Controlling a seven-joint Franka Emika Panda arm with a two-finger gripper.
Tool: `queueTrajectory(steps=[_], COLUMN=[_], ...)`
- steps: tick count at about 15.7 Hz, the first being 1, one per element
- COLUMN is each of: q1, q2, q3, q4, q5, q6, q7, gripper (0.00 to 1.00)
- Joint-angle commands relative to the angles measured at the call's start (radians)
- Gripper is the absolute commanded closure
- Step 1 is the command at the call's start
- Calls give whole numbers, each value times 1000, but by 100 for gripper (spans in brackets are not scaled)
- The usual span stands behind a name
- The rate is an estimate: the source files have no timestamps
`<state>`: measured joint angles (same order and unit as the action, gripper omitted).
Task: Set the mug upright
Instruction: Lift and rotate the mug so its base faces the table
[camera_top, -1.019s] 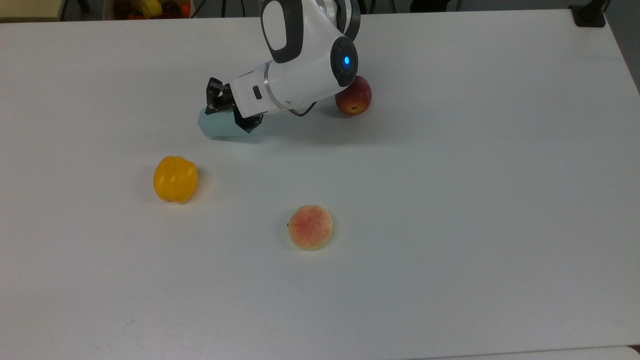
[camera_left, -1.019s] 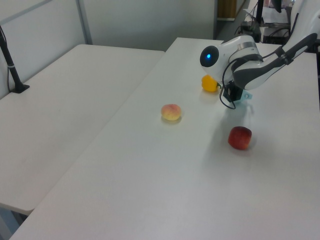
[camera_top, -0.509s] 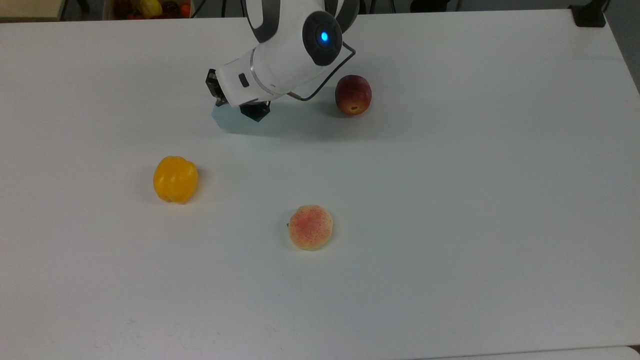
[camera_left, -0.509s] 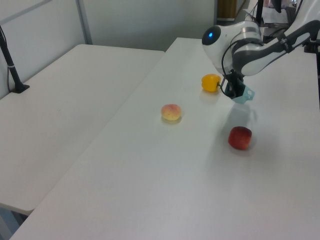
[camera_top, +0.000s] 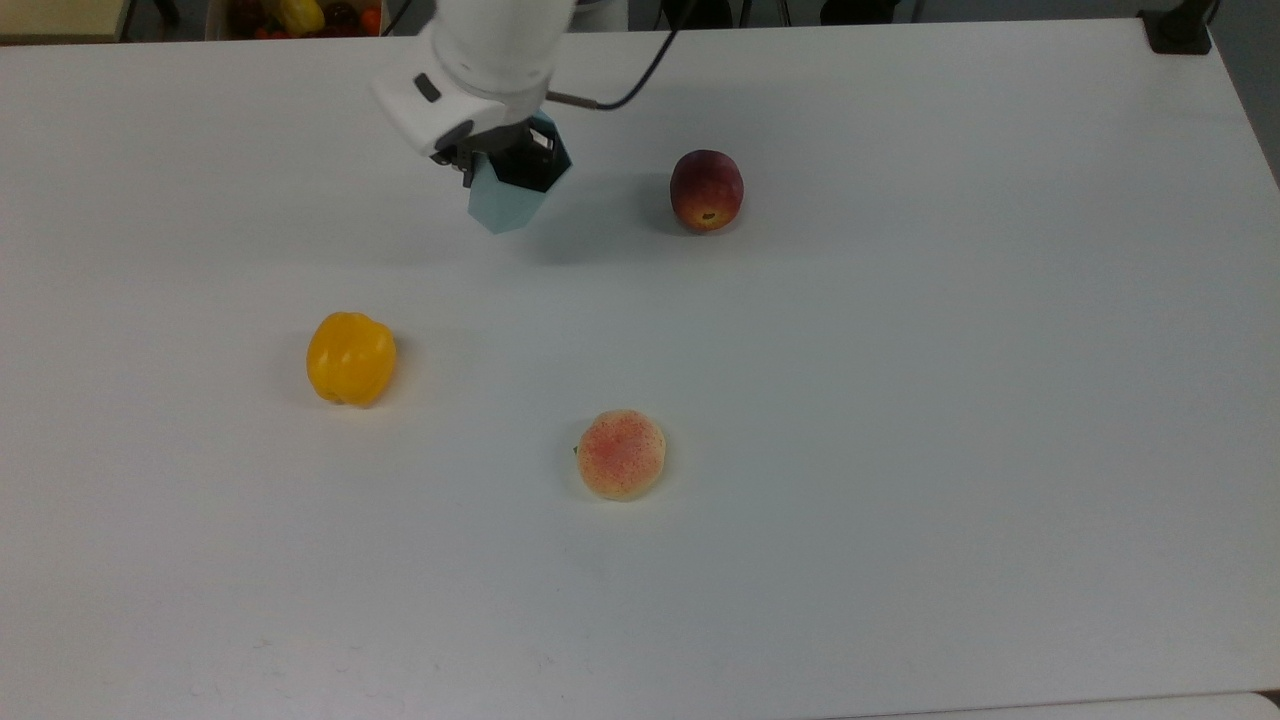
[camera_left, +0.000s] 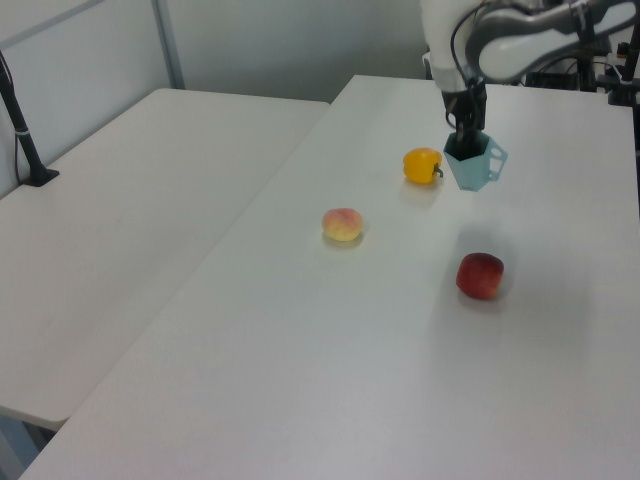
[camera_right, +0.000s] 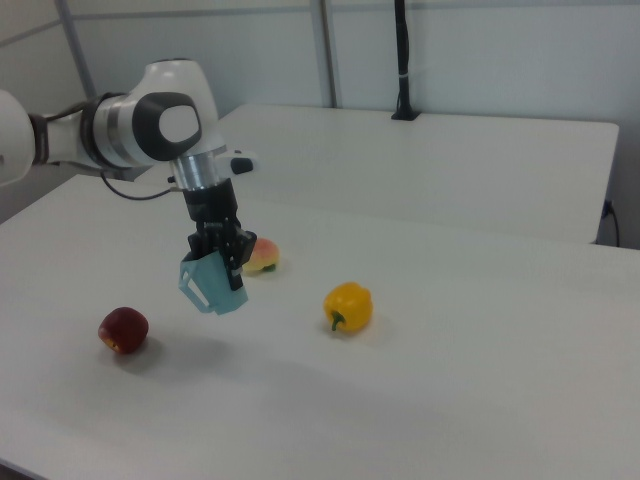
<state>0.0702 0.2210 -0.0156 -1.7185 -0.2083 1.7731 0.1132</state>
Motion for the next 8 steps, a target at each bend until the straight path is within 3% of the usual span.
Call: queueTrajectory(steps=[1,3,6,8], q1=[-32,-55,-86,-89], q2=[-3,3,20,44], q3=[-27,-29,-69,-75], q4=[5,2,-13,-22], q5=[161,220,366,403], q6=[43,74,153,184], q7=[-216,-309,-421,-454], gripper=[100,100,100,100])
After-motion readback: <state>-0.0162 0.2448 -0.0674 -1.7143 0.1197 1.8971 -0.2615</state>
